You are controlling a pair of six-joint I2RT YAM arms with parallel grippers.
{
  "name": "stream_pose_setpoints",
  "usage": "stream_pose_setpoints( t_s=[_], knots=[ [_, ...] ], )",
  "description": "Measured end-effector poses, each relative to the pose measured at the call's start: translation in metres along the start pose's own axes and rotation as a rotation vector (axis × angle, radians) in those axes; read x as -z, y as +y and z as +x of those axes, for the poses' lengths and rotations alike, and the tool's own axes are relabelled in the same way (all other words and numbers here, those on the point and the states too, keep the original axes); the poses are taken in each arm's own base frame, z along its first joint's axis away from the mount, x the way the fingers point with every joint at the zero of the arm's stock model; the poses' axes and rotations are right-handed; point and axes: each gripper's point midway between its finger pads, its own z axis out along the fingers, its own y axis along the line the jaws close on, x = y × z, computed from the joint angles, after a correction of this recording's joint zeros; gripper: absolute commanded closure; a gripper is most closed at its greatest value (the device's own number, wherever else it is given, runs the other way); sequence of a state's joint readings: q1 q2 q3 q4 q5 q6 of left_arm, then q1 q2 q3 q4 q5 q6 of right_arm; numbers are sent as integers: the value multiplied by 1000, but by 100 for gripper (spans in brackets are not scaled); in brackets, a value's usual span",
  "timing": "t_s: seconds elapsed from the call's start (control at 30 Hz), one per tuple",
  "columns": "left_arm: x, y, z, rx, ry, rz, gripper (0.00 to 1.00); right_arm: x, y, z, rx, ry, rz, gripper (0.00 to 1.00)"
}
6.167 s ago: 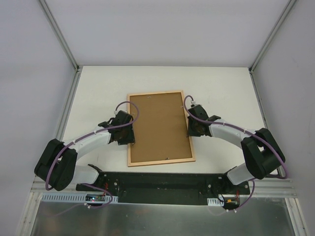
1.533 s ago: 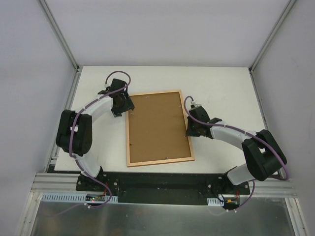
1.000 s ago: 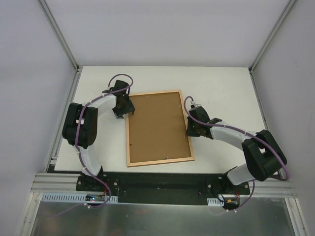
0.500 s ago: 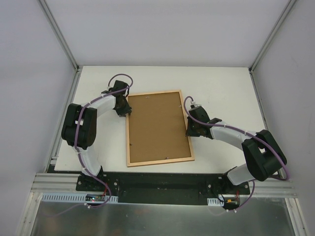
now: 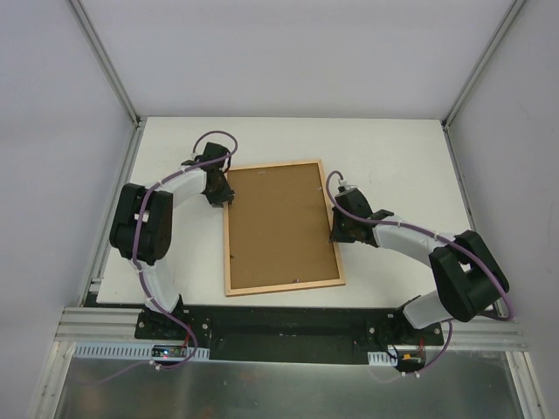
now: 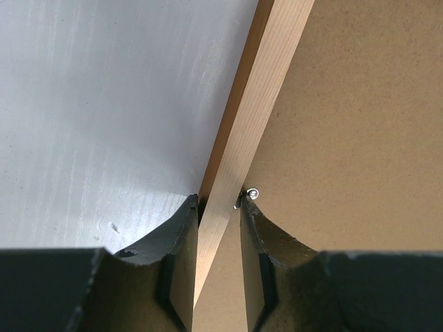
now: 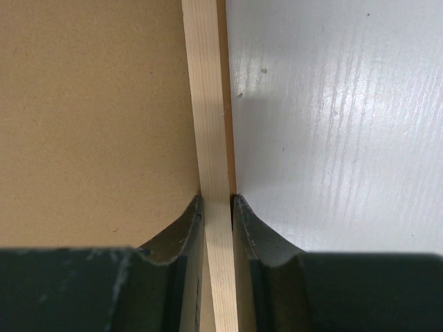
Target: Put the photo into the frame
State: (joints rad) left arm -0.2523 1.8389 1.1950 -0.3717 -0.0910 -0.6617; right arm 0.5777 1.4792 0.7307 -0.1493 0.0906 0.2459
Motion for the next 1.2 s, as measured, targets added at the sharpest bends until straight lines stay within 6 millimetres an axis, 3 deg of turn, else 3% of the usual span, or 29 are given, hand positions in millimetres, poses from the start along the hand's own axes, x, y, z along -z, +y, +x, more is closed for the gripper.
stream_pose_setpoints(
  t_s=[0.2,0.43,0.53,0.63,0.8,0.93,1.1,1.2],
  knots=[
    [1,-1,-1,-11,4,-10,99,0,0,0,0,-2,0,99],
    [2,-2,-3,-40,10,-9,81,0,1,0,0,-8,-3,100],
    [2,-2,-3,-50,12,-4,78,0,1,0,1,-8,-4,99],
    [2,-2,-3,-56,12,-3,68,0,1,0,0,-8,-3,99],
    [3,-2,-5,-75,8,-1,60,0,1,-1,0,-3,-1,99],
    [4,-3,-7,-80,4,3,57,0,1,-1,1,5,4,81],
    [11,-6,-8,-79,-4,21,55,0,-2,-2,4,17,31,43],
    [20,-4,-2,-78,-1,41,53,2,-9,-1,-1,16,64,33]
  ],
)
